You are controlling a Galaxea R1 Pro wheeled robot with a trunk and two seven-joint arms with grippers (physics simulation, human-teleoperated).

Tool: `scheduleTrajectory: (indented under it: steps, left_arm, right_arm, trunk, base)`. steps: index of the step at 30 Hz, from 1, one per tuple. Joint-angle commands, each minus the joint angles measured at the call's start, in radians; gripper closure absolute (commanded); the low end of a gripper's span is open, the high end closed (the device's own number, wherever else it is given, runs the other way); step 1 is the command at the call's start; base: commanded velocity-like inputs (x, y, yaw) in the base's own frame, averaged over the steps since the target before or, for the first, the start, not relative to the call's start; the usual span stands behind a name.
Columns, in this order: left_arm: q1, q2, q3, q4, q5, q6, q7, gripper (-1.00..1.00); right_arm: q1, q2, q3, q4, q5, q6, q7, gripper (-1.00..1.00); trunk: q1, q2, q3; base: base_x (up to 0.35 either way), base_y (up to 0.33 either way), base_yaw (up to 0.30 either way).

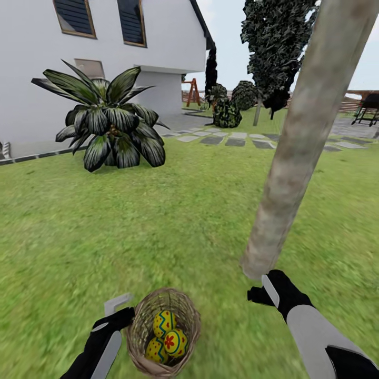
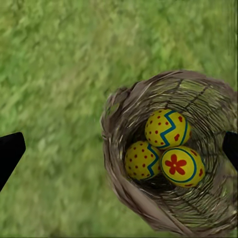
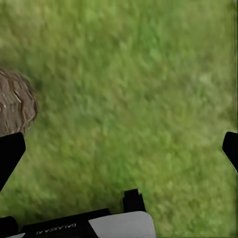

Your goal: Take the three Easter eggs out of the wicker basket on the lawn in the garden, then place them on the lawn next to a single tree (choose any tree) so that all three eggs are next to the same tree and none are left in the basket.

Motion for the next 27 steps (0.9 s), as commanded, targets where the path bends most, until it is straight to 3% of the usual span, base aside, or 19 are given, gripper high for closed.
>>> scheduleTrajectory:
  steps: [1,12,21,27]
  left_arm:
    - [0.000,0.000,-0.002,-0.001,0.010,0.002,0.009,-1.00]
    - [0.000,0.000,-0.002,-0.002,0.011,0.002,0.004,-1.00]
    - [-0.001,0.000,-0.018,0.003,0.011,0.002,0.007,-1.00]
    - [-0.001,0.003,-0.023,0.057,0.011,0.003,0.004,-1.00]
  right_arm:
    - [0.000,0.000,-0.004,-0.001,-0.001,0.004,-0.003,-1.00]
    - [0.000,-0.001,-0.003,-0.002,-0.001,0.004,-0.003,-1.00]
    - [0.000,-0.002,-0.003,0.001,0.002,0.004,-0.003,-1.00]
    - [0.007,0.001,0.005,0.012,0.010,0.016,-0.007,-1.00]
  trunk:
    - [0.000,-0.001,0.000]
    - [0.000,-0.001,0.006]
    - [-0.034,0.062,0.034]
    - [-0.057,0.104,0.053]
  base:
    - [0.116,-0.288,-0.161]
    - [0.066,-0.181,-0.056]
    - [0.004,-0.015,-0.003]
    - [0.000,-0.001,0.000]
